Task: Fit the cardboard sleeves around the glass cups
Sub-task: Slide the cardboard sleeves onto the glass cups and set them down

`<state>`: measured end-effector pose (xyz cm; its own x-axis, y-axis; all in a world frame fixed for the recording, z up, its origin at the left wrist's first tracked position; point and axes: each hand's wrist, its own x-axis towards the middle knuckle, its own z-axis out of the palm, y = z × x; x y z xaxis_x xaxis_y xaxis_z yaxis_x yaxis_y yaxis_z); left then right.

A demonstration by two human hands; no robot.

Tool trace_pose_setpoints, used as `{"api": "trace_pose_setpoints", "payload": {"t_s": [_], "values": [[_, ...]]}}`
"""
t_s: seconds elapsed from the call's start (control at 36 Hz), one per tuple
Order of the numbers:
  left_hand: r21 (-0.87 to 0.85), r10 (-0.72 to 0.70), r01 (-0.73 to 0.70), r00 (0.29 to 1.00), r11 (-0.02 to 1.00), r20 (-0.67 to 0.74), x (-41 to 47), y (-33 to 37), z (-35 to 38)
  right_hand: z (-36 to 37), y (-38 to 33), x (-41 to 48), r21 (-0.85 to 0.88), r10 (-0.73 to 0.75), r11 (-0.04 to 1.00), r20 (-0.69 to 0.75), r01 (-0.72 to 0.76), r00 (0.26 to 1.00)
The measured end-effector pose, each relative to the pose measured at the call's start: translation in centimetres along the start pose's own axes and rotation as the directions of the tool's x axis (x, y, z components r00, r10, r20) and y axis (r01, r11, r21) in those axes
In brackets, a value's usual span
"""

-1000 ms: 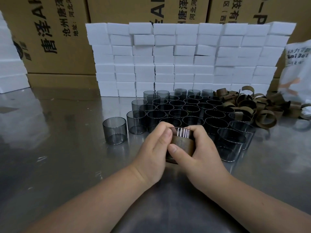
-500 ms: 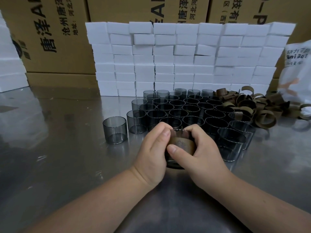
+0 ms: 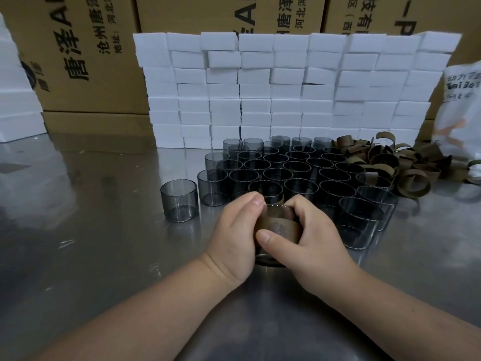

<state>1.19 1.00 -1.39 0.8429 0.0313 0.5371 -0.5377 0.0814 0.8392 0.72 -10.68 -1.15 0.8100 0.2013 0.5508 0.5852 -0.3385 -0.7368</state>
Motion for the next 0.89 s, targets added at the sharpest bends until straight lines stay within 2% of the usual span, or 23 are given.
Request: {"api": "trace_pose_setpoints", "payload": {"t_s": [0.36, 0.89], "values": [[0.056, -0.001, 0.001, 1.000, 0.998, 0.005, 0.08, 0.28, -0.01, 0.06, 0.08, -0.06, -0.037, -0.008, 0.999, -0.004, 0.008, 1.000], [0.027, -0.011, 0.009, 0.998, 1.000, 0.061, 0.18, 0.25, -0.17, 0.09, -0.08, -0.13, 0.006, -0.017, 1.000, 0.017, 0.017, 1.000]]}}
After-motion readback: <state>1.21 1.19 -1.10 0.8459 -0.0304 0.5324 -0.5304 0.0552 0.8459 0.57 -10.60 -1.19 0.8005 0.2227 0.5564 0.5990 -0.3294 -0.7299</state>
